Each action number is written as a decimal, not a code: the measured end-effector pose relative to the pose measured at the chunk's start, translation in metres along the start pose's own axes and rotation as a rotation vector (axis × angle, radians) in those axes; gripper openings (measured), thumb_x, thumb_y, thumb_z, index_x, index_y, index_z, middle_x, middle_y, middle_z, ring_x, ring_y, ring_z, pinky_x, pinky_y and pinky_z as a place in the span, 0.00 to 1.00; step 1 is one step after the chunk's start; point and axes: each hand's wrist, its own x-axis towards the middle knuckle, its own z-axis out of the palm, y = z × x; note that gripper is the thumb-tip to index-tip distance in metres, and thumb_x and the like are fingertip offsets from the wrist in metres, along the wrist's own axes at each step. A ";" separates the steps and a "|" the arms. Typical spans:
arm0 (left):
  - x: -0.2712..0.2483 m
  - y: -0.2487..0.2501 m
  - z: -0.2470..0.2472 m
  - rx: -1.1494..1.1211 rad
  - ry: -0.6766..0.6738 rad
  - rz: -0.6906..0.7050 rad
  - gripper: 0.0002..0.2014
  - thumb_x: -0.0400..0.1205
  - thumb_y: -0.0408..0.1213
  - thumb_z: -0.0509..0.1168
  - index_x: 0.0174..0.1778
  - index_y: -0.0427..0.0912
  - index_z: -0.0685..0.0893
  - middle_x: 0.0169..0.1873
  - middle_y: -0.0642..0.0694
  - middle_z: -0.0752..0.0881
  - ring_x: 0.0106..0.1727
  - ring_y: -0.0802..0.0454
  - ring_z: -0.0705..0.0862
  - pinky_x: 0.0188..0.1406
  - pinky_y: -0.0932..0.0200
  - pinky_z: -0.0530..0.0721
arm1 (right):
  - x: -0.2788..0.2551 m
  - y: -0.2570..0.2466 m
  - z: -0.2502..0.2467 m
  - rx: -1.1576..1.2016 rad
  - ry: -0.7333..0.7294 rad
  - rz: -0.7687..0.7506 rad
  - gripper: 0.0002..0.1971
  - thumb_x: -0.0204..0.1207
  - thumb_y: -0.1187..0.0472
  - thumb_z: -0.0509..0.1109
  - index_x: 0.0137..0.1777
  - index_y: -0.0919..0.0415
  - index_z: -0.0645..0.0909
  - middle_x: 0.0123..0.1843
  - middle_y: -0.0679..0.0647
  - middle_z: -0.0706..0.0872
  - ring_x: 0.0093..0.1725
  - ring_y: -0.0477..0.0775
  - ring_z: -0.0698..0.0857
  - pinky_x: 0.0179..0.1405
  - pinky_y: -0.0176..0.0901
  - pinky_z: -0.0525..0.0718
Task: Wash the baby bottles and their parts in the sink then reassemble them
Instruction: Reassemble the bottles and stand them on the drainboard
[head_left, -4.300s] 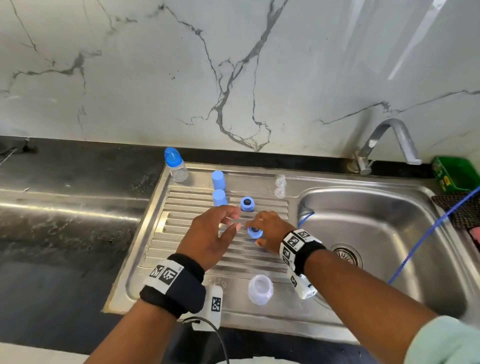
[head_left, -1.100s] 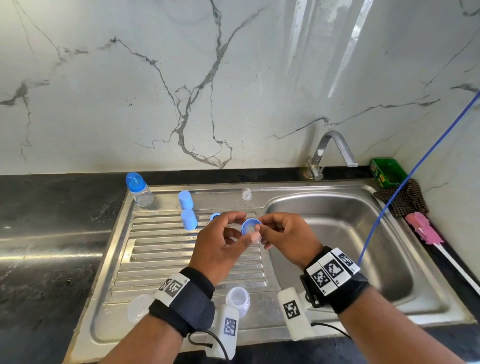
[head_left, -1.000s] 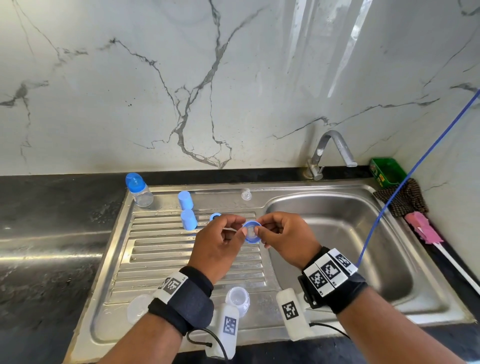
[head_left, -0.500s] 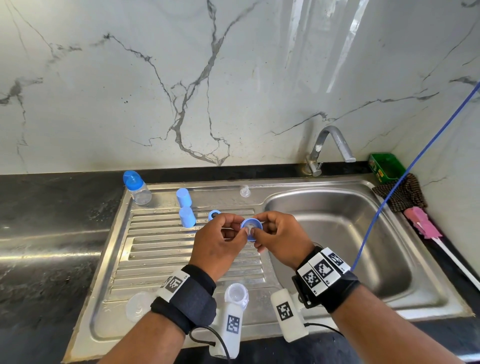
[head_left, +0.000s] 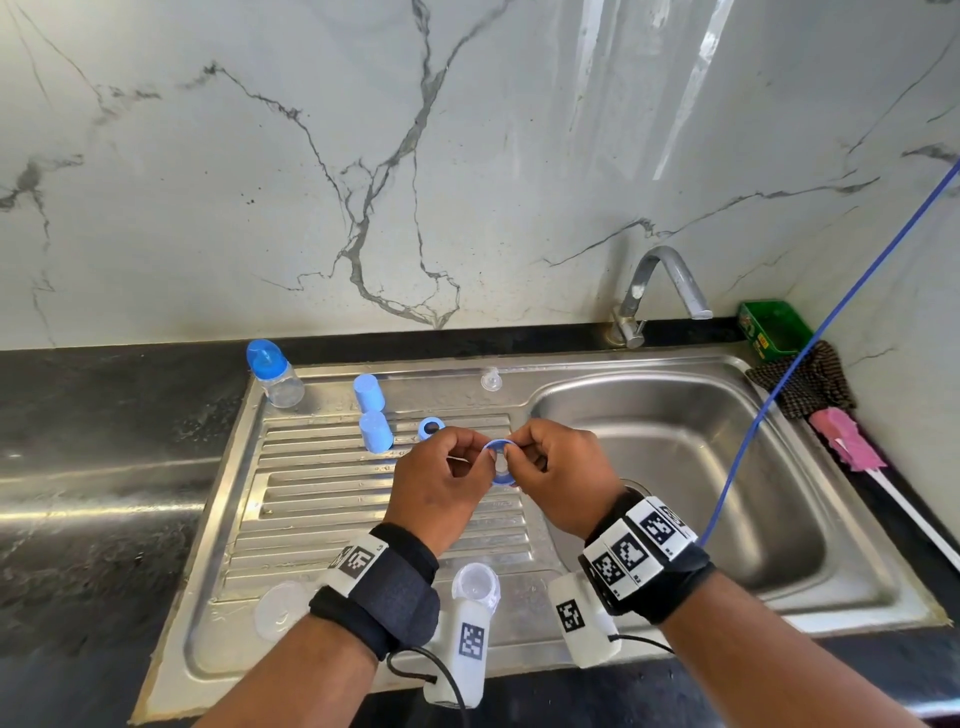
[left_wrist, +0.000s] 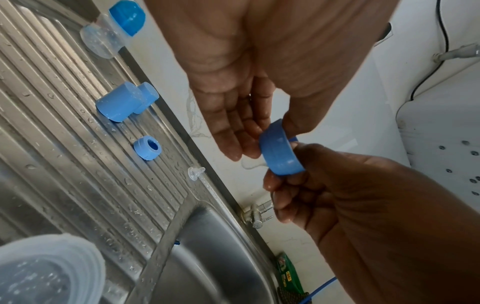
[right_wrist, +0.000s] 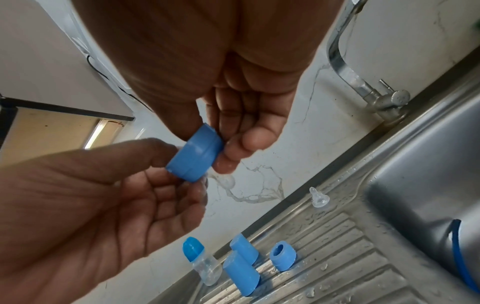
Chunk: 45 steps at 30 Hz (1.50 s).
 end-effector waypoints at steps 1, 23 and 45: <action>0.000 0.000 0.001 0.009 -0.003 0.003 0.02 0.82 0.42 0.72 0.48 0.51 0.89 0.38 0.54 0.91 0.40 0.54 0.91 0.48 0.48 0.92 | 0.000 0.000 0.000 -0.019 0.007 -0.005 0.07 0.82 0.56 0.71 0.50 0.57 0.88 0.36 0.46 0.90 0.34 0.44 0.86 0.35 0.34 0.83; 0.000 0.002 0.001 -0.026 -0.003 -0.023 0.08 0.79 0.33 0.73 0.51 0.48 0.90 0.39 0.55 0.92 0.41 0.60 0.90 0.47 0.57 0.91 | -0.005 -0.011 -0.001 0.281 -0.086 0.138 0.03 0.80 0.63 0.69 0.51 0.57 0.82 0.33 0.54 0.92 0.29 0.48 0.89 0.33 0.44 0.89; -0.003 0.009 -0.002 0.002 -0.053 -0.004 0.12 0.75 0.33 0.78 0.49 0.53 0.87 0.42 0.56 0.91 0.44 0.61 0.89 0.43 0.66 0.89 | -0.005 -0.008 -0.003 0.277 -0.069 0.111 0.10 0.75 0.63 0.76 0.53 0.56 0.81 0.36 0.53 0.92 0.35 0.51 0.90 0.38 0.45 0.89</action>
